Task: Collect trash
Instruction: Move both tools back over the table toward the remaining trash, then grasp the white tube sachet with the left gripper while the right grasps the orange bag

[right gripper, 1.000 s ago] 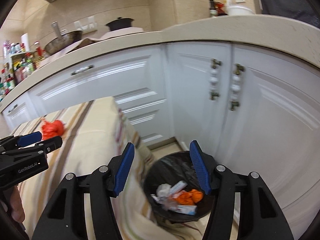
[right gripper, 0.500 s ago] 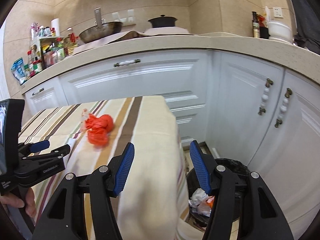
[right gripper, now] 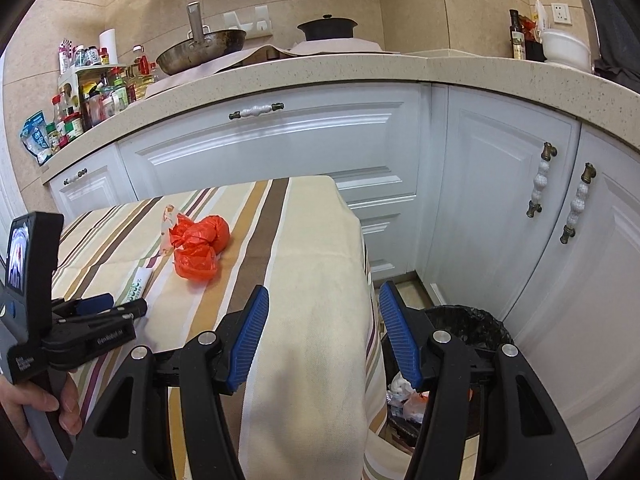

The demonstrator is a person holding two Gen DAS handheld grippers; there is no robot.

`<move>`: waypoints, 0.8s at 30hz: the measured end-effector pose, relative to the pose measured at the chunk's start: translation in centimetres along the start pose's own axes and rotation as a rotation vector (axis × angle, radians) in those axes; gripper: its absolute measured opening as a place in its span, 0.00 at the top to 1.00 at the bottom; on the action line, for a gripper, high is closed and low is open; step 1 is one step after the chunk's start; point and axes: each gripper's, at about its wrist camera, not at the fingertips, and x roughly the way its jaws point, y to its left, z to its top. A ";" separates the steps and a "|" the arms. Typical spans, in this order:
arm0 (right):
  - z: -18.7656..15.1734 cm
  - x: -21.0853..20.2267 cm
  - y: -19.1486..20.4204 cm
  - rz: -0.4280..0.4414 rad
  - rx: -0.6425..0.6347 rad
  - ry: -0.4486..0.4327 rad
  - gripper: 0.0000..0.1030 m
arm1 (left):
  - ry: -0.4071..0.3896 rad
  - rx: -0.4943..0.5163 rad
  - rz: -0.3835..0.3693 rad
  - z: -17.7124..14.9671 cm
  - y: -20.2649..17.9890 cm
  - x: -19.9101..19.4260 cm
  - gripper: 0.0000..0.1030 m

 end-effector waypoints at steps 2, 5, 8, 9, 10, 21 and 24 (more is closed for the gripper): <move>0.0 0.1 -0.1 0.000 0.000 0.003 0.45 | -0.002 0.008 -0.014 -0.1 -0.1 0.0 0.61; 0.0 0.2 -0.2 -0.002 0.003 0.006 0.45 | -0.007 0.030 -0.031 -0.2 -0.5 -0.1 0.80; 0.0 0.1 -0.2 -0.003 0.004 0.008 0.45 | -0.006 0.028 -0.044 -0.2 -0.5 0.0 0.83; 0.0 0.1 -0.2 -0.003 0.003 0.009 0.45 | -0.006 0.021 -0.052 -0.2 -0.3 0.0 0.83; 0.1 0.1 -0.1 -0.003 0.001 0.009 0.45 | -0.005 0.013 -0.055 -0.2 -0.2 0.0 0.84; 0.3 0.7 1.4 -0.006 -0.034 0.017 0.45 | -0.020 -0.017 0.000 -0.2 2.7 -0.6 0.84; 0.5 1.2 2.0 -0.013 -0.050 0.024 0.45 | -0.038 -0.032 0.037 0.1 4.3 -0.9 0.84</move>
